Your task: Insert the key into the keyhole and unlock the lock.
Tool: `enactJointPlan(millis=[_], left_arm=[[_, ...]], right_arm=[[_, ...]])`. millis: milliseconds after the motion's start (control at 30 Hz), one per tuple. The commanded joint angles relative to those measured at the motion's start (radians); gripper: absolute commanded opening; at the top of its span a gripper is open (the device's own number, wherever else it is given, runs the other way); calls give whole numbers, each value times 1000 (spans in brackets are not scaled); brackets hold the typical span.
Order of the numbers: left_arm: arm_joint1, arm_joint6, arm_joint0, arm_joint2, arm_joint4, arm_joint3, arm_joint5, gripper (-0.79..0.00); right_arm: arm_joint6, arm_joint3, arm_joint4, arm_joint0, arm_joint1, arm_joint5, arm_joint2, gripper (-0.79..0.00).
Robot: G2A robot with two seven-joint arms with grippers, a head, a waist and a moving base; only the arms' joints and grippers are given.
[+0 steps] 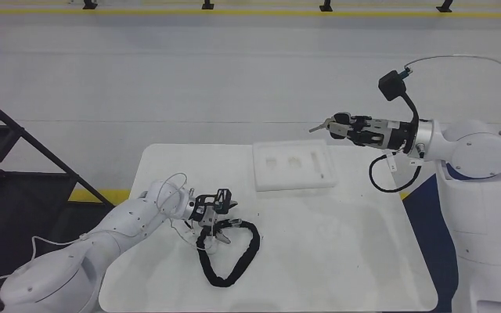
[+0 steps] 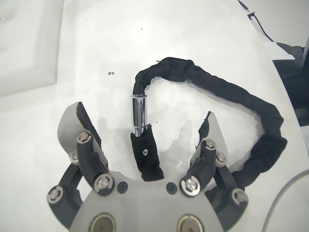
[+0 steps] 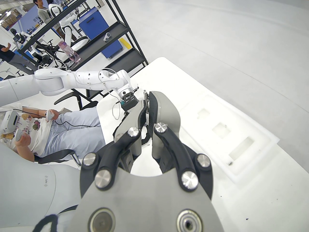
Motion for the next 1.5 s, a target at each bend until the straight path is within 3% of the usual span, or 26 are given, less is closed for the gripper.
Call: enactJointPlan(millis=[0,333,400,433,500,600,1100,1267,1467], left_arm=[[-7,16,4,1,17,16,15,0],[-31,120,3,20,137,68,75,-3],[-36,132,2,21,147,82,79,-160],[-39,136,1,20,151,89,81,-382],[-44,143,0,20,156,100,82,-483],[-52,155,-1,19,164,113,80,-785],[-64,253,-12,15,197,125,70,-785],[-44,238,-21,9,147,69,55,-785],[2,202,-41,-14,49,-48,19,-785]], right_arm=[[0,0,0,0,0,0,0,-785],[0,0,0,0,0,0,0,-785],[0,0,0,0,0,0,0,-785],[0,0,0,0,0,0,0,-785],[0,0,0,0,0,0,0,-785],[0,0,0,0,0,0,0,-785],[0,0,0,0,0,0,0,-785],[0,0,0,0,0,0,0,-785],[0,0,0,0,0,0,0,-785]])
